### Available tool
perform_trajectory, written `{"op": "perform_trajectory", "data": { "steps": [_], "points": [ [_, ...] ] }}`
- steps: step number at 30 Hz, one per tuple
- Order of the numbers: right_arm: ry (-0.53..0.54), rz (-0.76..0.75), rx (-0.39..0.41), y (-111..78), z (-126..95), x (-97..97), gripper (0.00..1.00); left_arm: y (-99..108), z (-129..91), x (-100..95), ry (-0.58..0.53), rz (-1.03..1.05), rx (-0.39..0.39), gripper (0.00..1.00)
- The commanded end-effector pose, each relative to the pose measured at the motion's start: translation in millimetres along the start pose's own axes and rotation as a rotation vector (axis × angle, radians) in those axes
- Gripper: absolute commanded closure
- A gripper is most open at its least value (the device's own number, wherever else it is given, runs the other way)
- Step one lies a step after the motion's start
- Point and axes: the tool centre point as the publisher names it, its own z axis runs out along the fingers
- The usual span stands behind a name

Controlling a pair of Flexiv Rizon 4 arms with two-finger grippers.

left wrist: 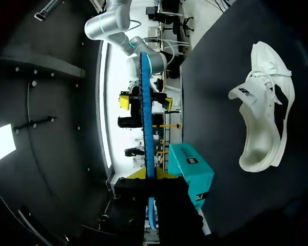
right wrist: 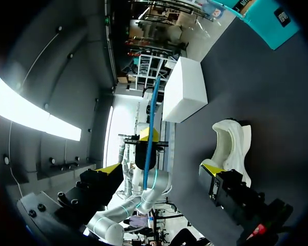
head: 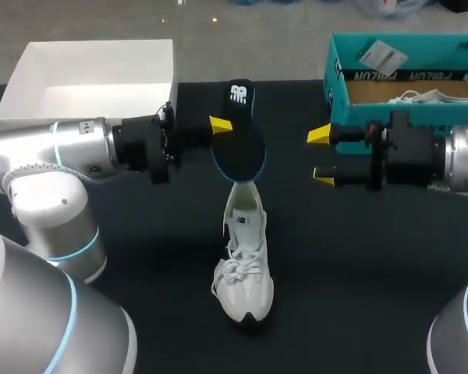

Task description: Take the shoe out of the shoebox, open the shoe tongue, remove and reinsert the insole, then place the shoe into the shoebox

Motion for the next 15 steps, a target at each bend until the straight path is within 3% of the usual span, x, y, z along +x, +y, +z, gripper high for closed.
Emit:
{"op": "perform_trajectory", "data": {
  "steps": [1, 6, 15],
  "points": [
    [0.0, 0.0, -0.004, -1.4, 1, -0.6, 0.0, -13, 4, 10.2, -0.08, 0.036, 0.04, 1.0],
    [0.0, 0.0, -0.004, -1.4, 1, -0.6, 0.0, -17, 9, 2.3, -0.092, -0.018, 0.044, 1.0],
    [-0.005, -0.019, -0.001, 2.6, 4, 1.1, 0.0, -27, 10, -3.0, -0.005, -0.013, 0.111, 1.0]
  ]
}}
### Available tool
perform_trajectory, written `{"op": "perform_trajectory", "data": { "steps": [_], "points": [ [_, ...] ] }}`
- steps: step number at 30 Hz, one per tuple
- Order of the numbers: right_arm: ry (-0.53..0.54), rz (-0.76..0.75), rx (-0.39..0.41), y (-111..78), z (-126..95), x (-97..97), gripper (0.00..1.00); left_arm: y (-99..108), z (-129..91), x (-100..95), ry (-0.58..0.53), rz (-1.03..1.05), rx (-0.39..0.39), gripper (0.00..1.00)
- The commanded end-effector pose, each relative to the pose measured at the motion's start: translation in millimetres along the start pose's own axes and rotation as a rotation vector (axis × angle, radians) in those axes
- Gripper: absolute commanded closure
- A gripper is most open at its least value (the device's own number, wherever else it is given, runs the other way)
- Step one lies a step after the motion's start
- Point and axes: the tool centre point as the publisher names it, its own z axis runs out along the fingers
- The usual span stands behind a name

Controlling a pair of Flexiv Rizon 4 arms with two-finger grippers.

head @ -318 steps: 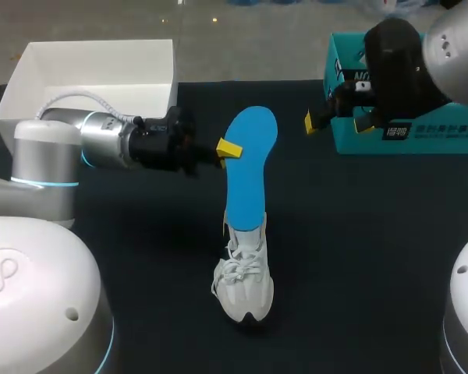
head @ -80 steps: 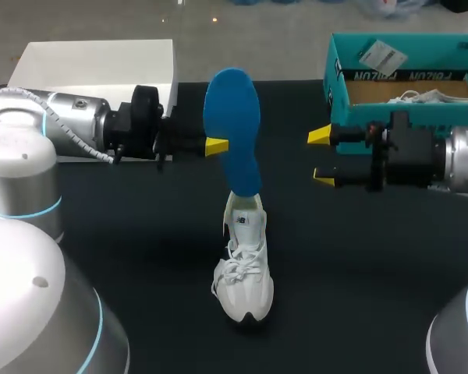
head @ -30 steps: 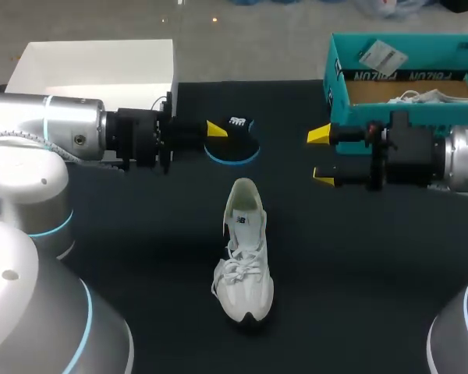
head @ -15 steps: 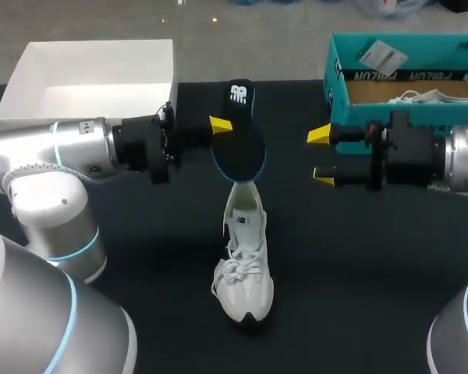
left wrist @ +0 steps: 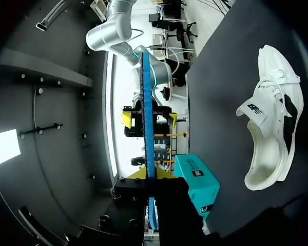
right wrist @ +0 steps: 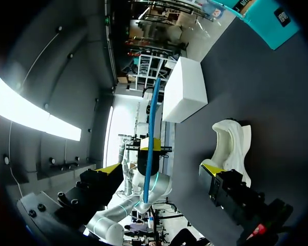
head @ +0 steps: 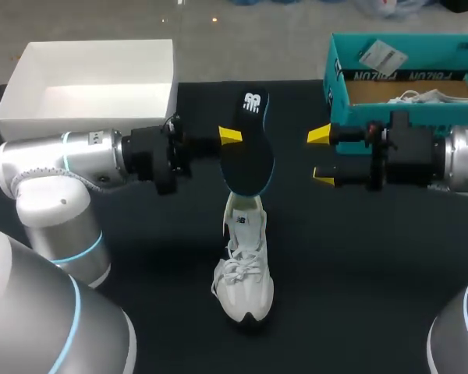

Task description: Take the shoe out of the shoebox, open the shoe tongue, remove and reinsert the insole, then place the shoe into the shoebox

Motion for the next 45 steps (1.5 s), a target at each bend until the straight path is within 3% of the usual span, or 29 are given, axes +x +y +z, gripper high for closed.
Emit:
{"op": "perform_trajectory", "data": {
  "steps": [1, 5, 10, 12, 13, 14, 16, 22, 36, 42, 45],
  "points": [
    [-0.008, -0.028, -0.003, 5.1, 5, 2.0, 0.0, 0, -1, -2.9, 0.037, -0.005, 0.026, 1.0],
    [-0.002, -0.062, -0.002, 21.8, 15, 6.1, 0.0, -4, 2, 0.4, 0.043, -0.001, 0.036, 1.0],
    [0.002, -0.082, 0.01, 27.1, 36, 7.6, 0.0, -4, 6, 4.1, 0.035, 0.009, 0.042, 1.0],
    [0.012, -0.081, 0.019, 26.7, 44, 7.3, 0.2, -4, 8, 3.6, 0.033, 0.016, 0.052, 1.0],
    [0.015, -0.076, 0.027, 25.8, 50, 6.9, 0.39, -4, 9, 3.5, 0.034, 0.017, 0.06, 1.0],
    [0.02, -0.072, 0.037, 24.7, 53, 6.8, 0.51, -4, 10, 3.7, 0.037, 0.019, 0.063, 1.0],
    [0.028, -0.07, 0.048, 21.7, 58, 7.3, 0.56, -3, 12, 5.1, 0.046, 0.025, 0.073, 1.0],
    [0.032, -0.065, 0.11, 9.4, 65, 6.4, 0.58, 0, 15, 12.1, 0.056, 0.029, 0.101, 1.0],
    [0.015, -0.048, 0.158, 6.0, 84, 8.2, 0.66, 3, 23, 17.9, 0.06, 0.039, 0.111, 1.0],
    [0.004, -0.038, 0.159, 8.1, 87, 7.0, 0.73, 2, 27, 16.2, 0.052, 0.046, 0.117, 1.0],
    [0.0, -0.033, 0.156, 8.5, 87, 6.2, 0.83, 2, 28, 15.8, 0.05, 0.048, 0.118, 1.0]
  ]
}}
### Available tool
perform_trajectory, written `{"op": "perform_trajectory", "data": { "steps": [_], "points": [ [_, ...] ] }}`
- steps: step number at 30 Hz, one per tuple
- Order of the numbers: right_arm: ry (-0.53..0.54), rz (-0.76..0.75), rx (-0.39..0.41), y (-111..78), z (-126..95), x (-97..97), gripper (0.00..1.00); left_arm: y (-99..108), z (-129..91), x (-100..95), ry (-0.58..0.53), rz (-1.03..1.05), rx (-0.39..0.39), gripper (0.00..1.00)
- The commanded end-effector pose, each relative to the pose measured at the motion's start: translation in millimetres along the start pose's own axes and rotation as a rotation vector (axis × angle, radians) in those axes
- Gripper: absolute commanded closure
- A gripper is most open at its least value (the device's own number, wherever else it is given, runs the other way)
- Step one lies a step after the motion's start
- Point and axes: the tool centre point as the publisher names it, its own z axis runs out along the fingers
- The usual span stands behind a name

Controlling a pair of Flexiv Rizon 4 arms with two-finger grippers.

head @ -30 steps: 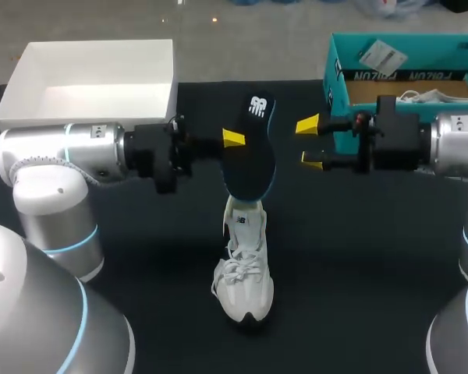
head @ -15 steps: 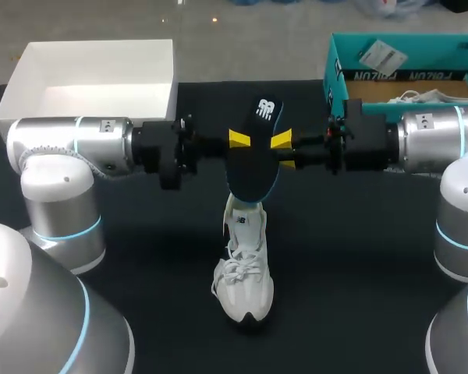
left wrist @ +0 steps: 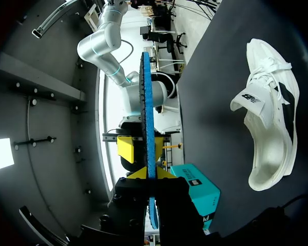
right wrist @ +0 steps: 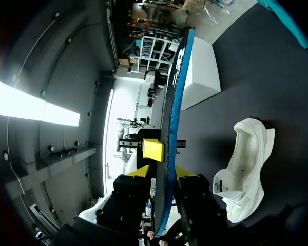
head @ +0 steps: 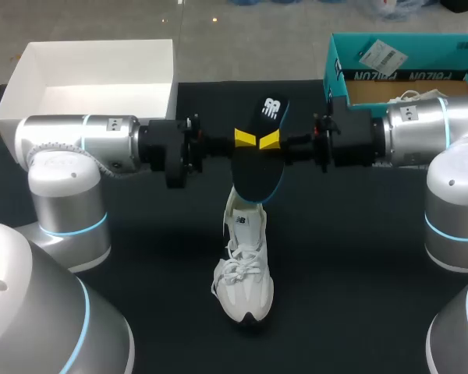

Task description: Take the shoe out of the shoebox, open the shoe tongue, remove and reinsert the insole, then place the shoe into the shoebox

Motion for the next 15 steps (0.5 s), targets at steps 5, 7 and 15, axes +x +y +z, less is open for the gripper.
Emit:
{"op": "perform_trajectory", "data": {
  "steps": [5, 7, 15],
  "points": [
    [-0.007, 0.013, -0.009, 1.3, 4, -2.6, 1.0, -2, 4, -0.1, -0.005, 0.003, -0.001, 1.0],
    [-0.007, 0.015, -0.009, 0.5, 4, -3.3, 1.0, -3, 4, -0.5, -0.007, 0.003, 0.001, 1.0],
    [0.0, -0.011, -0.031, -3.3, -3, -0.7, 1.0, -10, -27, -7.0, 0.006, 0.005, 0.068, 0.0]
  ]
}}
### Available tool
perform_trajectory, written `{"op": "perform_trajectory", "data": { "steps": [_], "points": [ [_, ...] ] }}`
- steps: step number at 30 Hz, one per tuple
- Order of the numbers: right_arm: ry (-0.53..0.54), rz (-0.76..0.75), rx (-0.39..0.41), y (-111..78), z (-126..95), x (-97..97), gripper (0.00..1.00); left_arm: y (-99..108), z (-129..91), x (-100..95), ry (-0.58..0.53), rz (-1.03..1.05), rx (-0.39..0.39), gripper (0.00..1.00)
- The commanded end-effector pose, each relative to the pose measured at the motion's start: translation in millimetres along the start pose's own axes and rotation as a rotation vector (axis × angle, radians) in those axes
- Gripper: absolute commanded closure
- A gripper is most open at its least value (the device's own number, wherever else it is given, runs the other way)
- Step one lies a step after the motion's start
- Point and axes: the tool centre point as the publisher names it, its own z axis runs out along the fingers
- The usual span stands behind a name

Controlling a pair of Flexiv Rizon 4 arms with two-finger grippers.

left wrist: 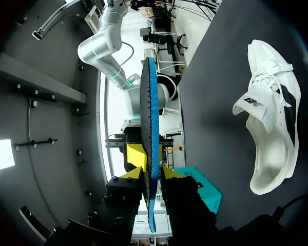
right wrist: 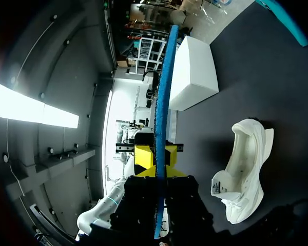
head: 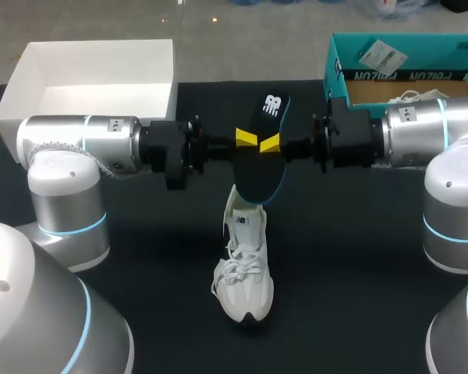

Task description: Take the shoe out of the shoebox, open the shoe tongue, remove and reinsert the insole, then place the shoe into the shoebox

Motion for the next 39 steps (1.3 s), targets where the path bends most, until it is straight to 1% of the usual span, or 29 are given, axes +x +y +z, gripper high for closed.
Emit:
{"op": "perform_trajectory", "data": {
  "steps": [1, 3, 7, 9, 11, 12, 16, 18, 19, 21, 22, 25, 26, 28, 30, 32, 34, 36, 39],
  "points": [
    [0.005, -0.023, -0.021, -5.9, -6, 2.9, 1.0, -5, -36, -5.5, 0.034, 0.006, 0.065, 0.0],
    [0.004, -0.038, -0.024, -6.8, -10, 4.0, 1.0, -9, -55, -6.6, 0.079, 0.005, 0.099, 0.0],
    [-0.001, -0.047, -0.04, -7.1, -17, 3.8, 1.0, -12, -93, -5.9, 0.2, -0.006, 0.106, 0.0],
    [0.0, -0.048, -0.048, -7.1, -19, 3.4, 1.0, -14, -109, -5.9, 0.264, -0.008, 0.116, 0.0],
    [-0.001, -0.049, -0.053, -7.2, -21, 2.8, 1.0, -15, -120, -5.4, 0.33, -0.004, 0.112, 0.0],
    [-0.001, -0.048, -0.056, -7.2, -21, 2.5, 1.0, -17, -126, -5.5, 0.345, -0.012, 0.113, 0.0],
    [-0.005, -0.049, -0.064, -7.9, -24, 2.5, 1.0, -34, -150, -5.8, 0.403, -0.042, 0.179, 0.0],
    [-0.006, -0.052, -0.069, -7.8, -26, 2.9, 1.0, -44, -164, -5.0, 0.44, -0.064, 0.195, 0.0],
    [-0.007, -0.054, -0.071, -7.6, -26, 3.0, 1.0, -48, -170, -5.0, 0.461, -0.077, 0.187, 0.0],
    [-0.004, -0.064, -0.082, -7.0, -27, 3.3, 1.0, -55, -182, -4.5, 0.486, -0.107, 0.144, 0.0],
    [-0.001, -0.07, -0.086, -6.8, -27, 3.7, 1.0, -55, -188, -4.2, 0.492, -0.109, 0.087, 0.0],
    [0.009, -0.108, -0.109, -5.9, -27, 6.5, 1.0, -58, -208, 1.6, 0.563, -0.111, -0.011, 0.0],
    [0.015, -0.12, -0.118, -5.8, -26, 7.7, 1.0, -58, -214, 3.8, 0.572, -0.112, -0.039, 0.0],
    [0.021, -0.14, -0.121, -6.2, -24, 11.6, 1.0, -56, -225, 6.7, 0.548, -0.123, -0.092, 0.0],
    [0.02, -0.157, -0.116, -6.7, -22, 14.3, 1.0, -55, -235, 10.7, 0.585, -0.129, -0.117, 0.0],
    [0.02, -0.166, -0.115, -7.6, -21, 16.7, 1.0, -53, -241, 12.4, 0.593, -0.132, -0.131, 0.0],
    [0.024, -0.172, -0.115, -7.9, -22, 18.4, 1.0, -54, -245, 13.3, 0.607, -0.14, -0.117, 0.0],
    [0.029, -0.179, -0.118, -7.8, -22, 19.3, 1.0, -52, -251, 13.7, 0.585, -0.151, -0.099, 0.0],
    [0.032, -0.197, -0.129, -6.9, -22, 19.6, 1.0, -48, -261, 18.7, 0.611, -0.16, -0.083, 0.0]
  ]
}}
